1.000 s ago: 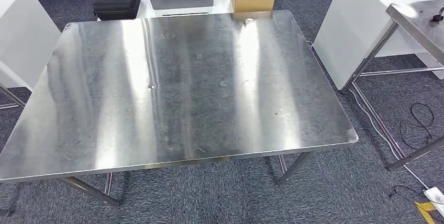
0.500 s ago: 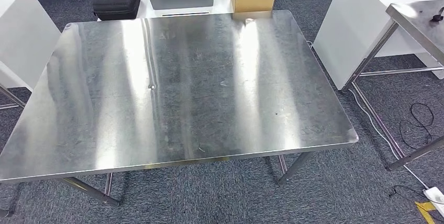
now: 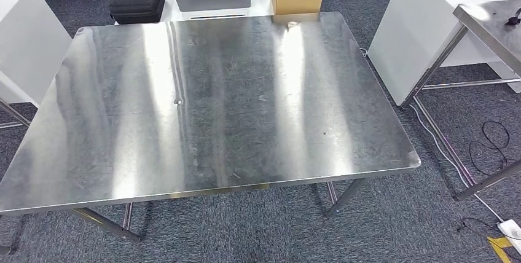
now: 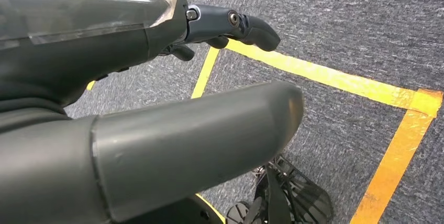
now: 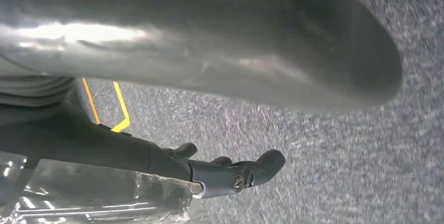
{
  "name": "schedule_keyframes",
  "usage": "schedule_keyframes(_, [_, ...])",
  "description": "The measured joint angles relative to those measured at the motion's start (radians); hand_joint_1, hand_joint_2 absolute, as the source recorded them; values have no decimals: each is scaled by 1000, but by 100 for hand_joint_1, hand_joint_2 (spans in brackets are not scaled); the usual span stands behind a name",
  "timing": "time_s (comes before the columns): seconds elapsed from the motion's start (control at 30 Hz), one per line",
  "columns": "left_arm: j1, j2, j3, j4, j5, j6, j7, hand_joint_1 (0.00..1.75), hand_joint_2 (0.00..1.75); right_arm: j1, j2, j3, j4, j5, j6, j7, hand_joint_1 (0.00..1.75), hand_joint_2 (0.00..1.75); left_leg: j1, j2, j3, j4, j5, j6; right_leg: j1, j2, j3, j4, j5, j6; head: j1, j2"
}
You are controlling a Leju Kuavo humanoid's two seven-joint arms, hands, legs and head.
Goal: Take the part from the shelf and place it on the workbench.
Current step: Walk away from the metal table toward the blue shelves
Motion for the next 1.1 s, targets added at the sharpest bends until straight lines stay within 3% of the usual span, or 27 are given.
schedule_keyframes(0.23, [-1, 4, 0, 0, 0, -5, 3, 0, 0, 1, 2, 5, 2, 5, 14, 17, 0, 0, -8, 0, 0, 3, -3, 7, -7, 0, 1, 0, 1, 2, 0, 0])
schedule_keyframes(0.33, [-1, 5, 0, 0, 0, -8, 6, 0, 0, 1, 3, 5, 3, 5, 21, 25, 0, 0, -11, 0, 1, 4, -3, 15, -9, 0, 5, -4, 3, 10, -1, 0])
schedule_keyframes(0.4, [-2, 5, -1, 1, 0, -9, 7, 0, 0, 1, 3, 6, 3, 5, 25, 30, 0, 0, -4, 3, 6, -5, 7, 26, -10, 0, 1, 6, -6, 13, -2, 0])
schedule_keyframes(0.47, [-3, 6, -4, 2, -1, -12, 8, 0, 0, 1, 3, 6, 3, 4, 32, 33, 0, 0, 4, 7, 10, -15, 16, 34, -8, -1, -32, 82, -52, 4, 5, 0])
schedule_keyframes(0.53, [-3, 6, -7, 4, -1, -15, 9, 0, 0, 3, 2, 6, 3, 4, 38, 36, 0, 0, 3, 10, 7, -15, 18, 37, -5, -1, -89, 219, -115, -6, 12, 0])
schedule_keyframes(0.57, [-3, 6, -8, 5, -1, -16, 10, 0, 0, 4, 1, 6, 3, 4, 39, 38, 0, 0, 2, 11, 6, -15, 19, 36, -3, -1, -107, 268, -134, -6, 14, 0])
schedule_keyframes(0.6, [-3, 6, -9, 5, -1, -16, 10, 0, 0, 6, 0, 7, 3, 4, 40, 39, 0, 0, 1, 11, 5, -14, 19, 36, -1, -1, -107, 284, -138, -2, 15, 0])
schedule_keyframes(0.63, [-3, 6, -10, 5, -1, -17, 10, 0, 0, 7, -1, 7, 3, 4, 40, 40, 0, 0, 1, 11, 5, -14, 19, 35, 2, -1, -85, 256, -127, 3, 15, 0])
schedule_keyframes(0.7, [-3, 6, -12, 7, -1, -18, 10, 0, 0, 6, -2, 9, 3, 4, 40, 41, 0, 0, 1, 11, 6, -11, 19, 31, 4, -2, -1, 116, -88, 7, 17, 0])
schedule_keyframes(0.77, [-5, 6, -14, 8, -1, -19, 10, 0, 0, 4, -3, 10, 3, 4, 40, 41, 0, 0, -2, 11, 5, -6, 17, 20, 11, -2, 57, 14, -63, -8, 16, 0])
schedule_keyframes(0.83, [-6, 6, -14, 8, -1, -20, 10, 0, 0, 4, -4, 10, 3, 4, 40, 41, 0, 0, -3, 11, 3, -4, 19, 8, 18, -1, 65, 0, -55, -29, 13, 0])
schedule_keyframes(0.9, [-6, 7, -14, 8, -1, -20, 10, 0, 0, 4, -4, 10, 4, 4, 40, 41, 0, 0, 1, 9, -2, 6, 10, -5, 11, -1, 62, -2, -46, -44, 11, 0])
schedule_keyframes(0.97, [-6, 8, -15, 8, -2, -20, 10, 0, 0, 3, -2, 11, 4, 4, 42, 42, 0, 0, 8, 5, -29, 71, -46, -20, 3, -2, 56, -5, -37, -57, 3, 0])
schedule_keyframes(1.03, [-6, 9, -15, 8, -2, -20, 11, 0, 0, 4, -2, 11, 4, 3, 45, 42, 0, 0, 16, 3, -76, 194, -125, -34, 4, -4, 46, -5, -30, -64, -7, 0])
schedule_keyframes(1.07, [-6, 9, -15, 8, -2, -21, 11, 0, 0, 4, -2, 11, 4, 3, 47, 42, 0, 0, 21, 3, -93, 245, -149, -39, 4, -4, 39, -5, -26, -64, -8, 0])
schedule_keyframes(1.1, [-6, 10, -15, 8, -3, -22, 13, 0, 0, 5, -2, 11, 4, 3, 49, 42, 0, 0, 25, 3, -96, 266, -154, -43, 3, -4, 33, -4, -21, -63, -10, 0])
